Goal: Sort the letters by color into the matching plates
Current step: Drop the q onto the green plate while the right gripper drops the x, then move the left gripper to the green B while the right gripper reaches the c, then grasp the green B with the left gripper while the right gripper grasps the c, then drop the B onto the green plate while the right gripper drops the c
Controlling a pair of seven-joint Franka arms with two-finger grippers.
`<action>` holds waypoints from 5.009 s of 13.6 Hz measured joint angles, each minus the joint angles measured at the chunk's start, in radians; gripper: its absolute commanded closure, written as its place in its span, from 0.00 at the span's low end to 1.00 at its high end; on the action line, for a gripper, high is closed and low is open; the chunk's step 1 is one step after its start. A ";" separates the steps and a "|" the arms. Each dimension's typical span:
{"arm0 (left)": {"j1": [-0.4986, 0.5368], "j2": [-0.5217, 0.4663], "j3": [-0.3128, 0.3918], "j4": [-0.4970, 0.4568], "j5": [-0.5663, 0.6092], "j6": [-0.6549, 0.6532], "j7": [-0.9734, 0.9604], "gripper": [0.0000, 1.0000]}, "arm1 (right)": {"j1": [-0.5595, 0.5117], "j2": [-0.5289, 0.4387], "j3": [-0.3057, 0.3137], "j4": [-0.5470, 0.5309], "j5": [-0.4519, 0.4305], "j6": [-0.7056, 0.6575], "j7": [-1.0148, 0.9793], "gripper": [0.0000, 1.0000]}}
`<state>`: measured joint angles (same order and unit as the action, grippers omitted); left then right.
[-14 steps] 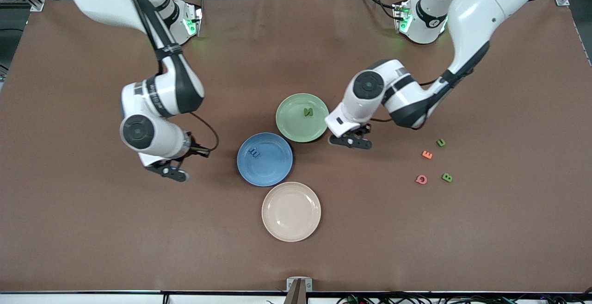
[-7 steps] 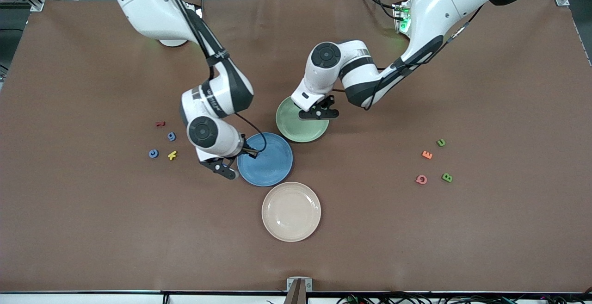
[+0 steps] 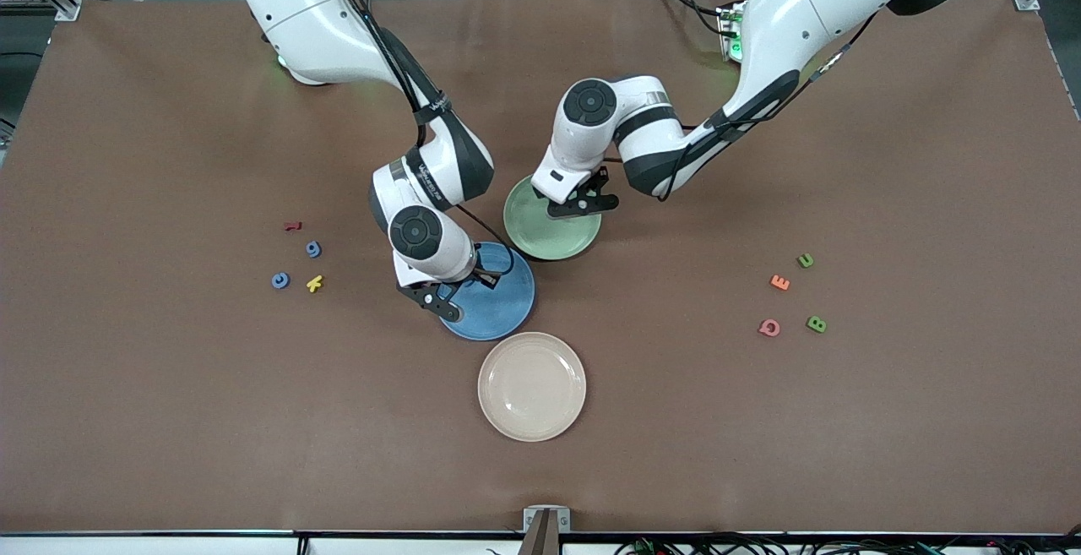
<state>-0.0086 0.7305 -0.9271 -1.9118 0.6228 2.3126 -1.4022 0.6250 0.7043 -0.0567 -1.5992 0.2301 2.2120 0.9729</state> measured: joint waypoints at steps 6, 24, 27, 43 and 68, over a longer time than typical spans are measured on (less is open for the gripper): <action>0.201 -0.060 0.003 0.026 0.004 -0.049 0.091 0.00 | 0.004 0.010 0.000 0.008 0.000 0.003 0.001 0.11; 0.601 -0.060 0.195 0.028 0.004 -0.070 0.032 0.07 | -0.302 -0.261 -0.080 -0.101 -0.135 -0.353 -0.640 0.00; 0.601 -0.056 0.236 0.029 0.004 -0.024 0.028 0.14 | -0.404 -0.262 -0.082 -0.132 -0.155 -0.327 -0.828 0.00; 0.589 0.007 0.277 0.043 0.052 0.096 0.029 0.45 | -0.549 -0.252 -0.058 -0.519 -0.160 0.305 -1.136 0.15; 0.585 -0.006 -0.084 0.101 0.099 -0.221 0.045 1.00 | -0.537 -0.227 -0.046 -0.518 -0.156 0.260 -1.134 0.84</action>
<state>0.5768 0.7244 -1.0110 -1.8103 0.7215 2.0916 -1.3568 0.0882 0.4777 -0.1025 -2.1176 0.0740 2.4715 -0.1611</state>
